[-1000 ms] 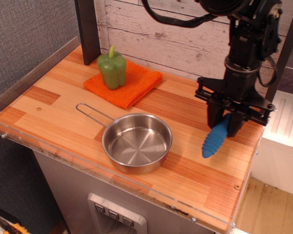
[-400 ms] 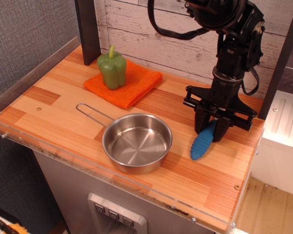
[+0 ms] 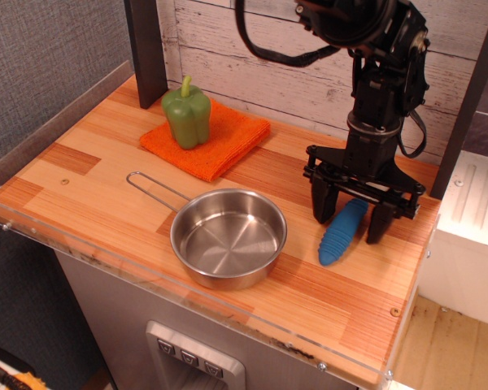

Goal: Move blue spoon on the other side of pan on table

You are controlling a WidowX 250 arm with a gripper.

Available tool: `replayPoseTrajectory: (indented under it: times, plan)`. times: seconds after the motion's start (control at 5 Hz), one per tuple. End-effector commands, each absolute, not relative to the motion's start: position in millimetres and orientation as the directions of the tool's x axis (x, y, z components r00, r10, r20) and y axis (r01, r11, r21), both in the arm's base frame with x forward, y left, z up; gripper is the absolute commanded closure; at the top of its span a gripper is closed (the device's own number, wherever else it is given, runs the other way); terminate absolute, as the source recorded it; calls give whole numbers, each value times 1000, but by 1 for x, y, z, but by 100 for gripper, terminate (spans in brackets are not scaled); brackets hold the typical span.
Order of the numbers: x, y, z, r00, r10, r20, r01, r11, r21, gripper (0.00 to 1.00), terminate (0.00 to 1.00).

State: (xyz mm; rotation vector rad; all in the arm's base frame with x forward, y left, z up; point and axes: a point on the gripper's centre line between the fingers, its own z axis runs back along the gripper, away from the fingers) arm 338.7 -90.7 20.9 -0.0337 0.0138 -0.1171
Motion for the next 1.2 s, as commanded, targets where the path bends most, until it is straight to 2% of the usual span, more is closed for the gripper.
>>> replayPoseTrajectory:
  times: [0.0, 0.2, 0.4, 0.8, 1.0]
  plan:
    - [320, -54, 130, 970, -159, 184, 176, 981, -81, 0, 0]
    - [306, -4, 155, 972, -149, 182, 164, 984, -71, 0, 0]
    - [295, 28, 160, 976, -133, 175, 138, 990, -18, 0, 0]
    - [274, 39, 157, 981, -118, 157, 119, 993, 1, 0, 0]
    - [274, 39, 157, 981, -118, 157, 119, 993, 1, 0, 0]
